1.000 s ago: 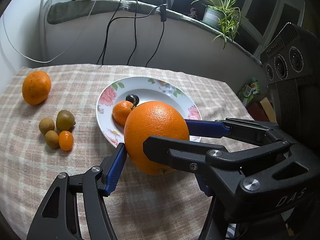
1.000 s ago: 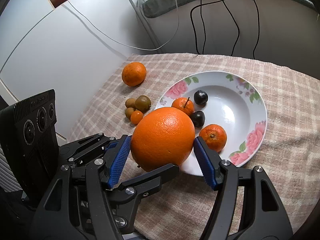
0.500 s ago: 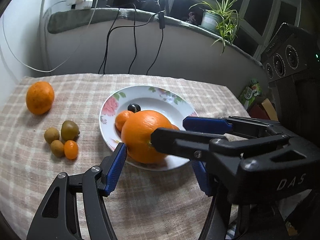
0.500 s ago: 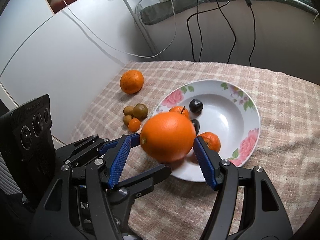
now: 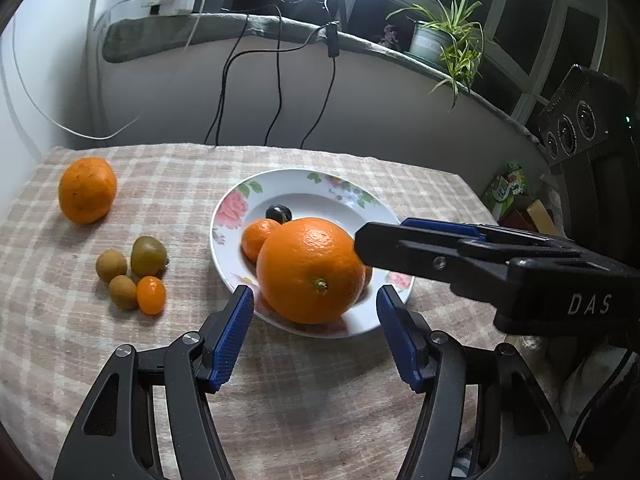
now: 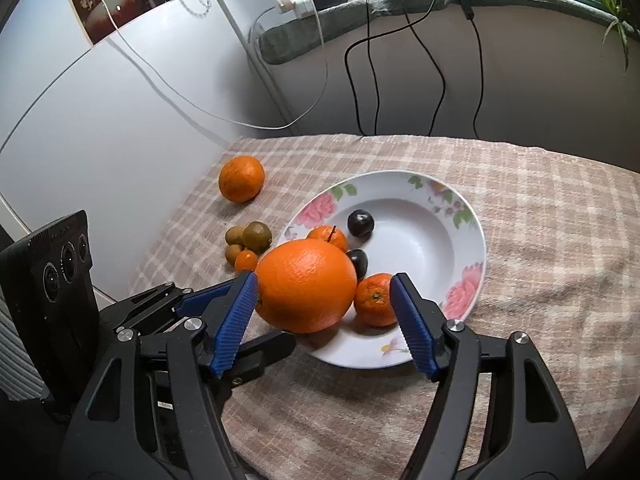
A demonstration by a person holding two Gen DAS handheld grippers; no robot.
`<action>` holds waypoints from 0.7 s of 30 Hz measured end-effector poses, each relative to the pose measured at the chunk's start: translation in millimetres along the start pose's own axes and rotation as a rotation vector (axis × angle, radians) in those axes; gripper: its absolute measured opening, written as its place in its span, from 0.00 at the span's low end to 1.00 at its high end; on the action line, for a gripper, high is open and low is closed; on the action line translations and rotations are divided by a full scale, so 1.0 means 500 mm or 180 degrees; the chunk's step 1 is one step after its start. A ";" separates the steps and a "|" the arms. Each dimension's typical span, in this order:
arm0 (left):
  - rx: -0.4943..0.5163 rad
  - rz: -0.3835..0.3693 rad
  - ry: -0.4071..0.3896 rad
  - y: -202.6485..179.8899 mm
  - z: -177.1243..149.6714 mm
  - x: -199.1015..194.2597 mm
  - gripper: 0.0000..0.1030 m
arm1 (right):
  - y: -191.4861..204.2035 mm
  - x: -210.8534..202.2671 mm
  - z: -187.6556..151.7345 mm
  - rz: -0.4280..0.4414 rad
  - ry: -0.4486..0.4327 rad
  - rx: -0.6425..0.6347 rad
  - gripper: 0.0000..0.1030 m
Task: Organize fruits
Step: 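Lower the large orange into the plate and open the right tool, then withdraw the open right tool from the plate toward the other large orange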
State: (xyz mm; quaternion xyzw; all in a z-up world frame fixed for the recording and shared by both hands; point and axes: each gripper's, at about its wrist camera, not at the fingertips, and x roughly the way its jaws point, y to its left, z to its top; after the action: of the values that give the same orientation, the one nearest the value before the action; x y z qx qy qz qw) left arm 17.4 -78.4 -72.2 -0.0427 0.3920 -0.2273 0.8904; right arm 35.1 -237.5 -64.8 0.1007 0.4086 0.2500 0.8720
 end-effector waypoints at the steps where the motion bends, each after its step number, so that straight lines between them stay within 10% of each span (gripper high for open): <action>1: -0.0004 0.0006 -0.0005 0.002 0.001 -0.001 0.62 | -0.001 -0.002 0.001 -0.0004 -0.0011 0.0004 0.70; 21: 0.0001 0.0172 -0.0098 0.039 0.012 -0.018 0.66 | 0.002 -0.005 0.016 -0.0003 -0.0160 0.0072 0.81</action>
State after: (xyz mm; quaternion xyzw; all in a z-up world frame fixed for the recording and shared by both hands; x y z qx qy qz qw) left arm 23.5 -57.6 -67.0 -0.0354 0.3793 -0.2026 0.9022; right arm 39.6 -237.7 -57.4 0.1167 0.3894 0.2423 0.8809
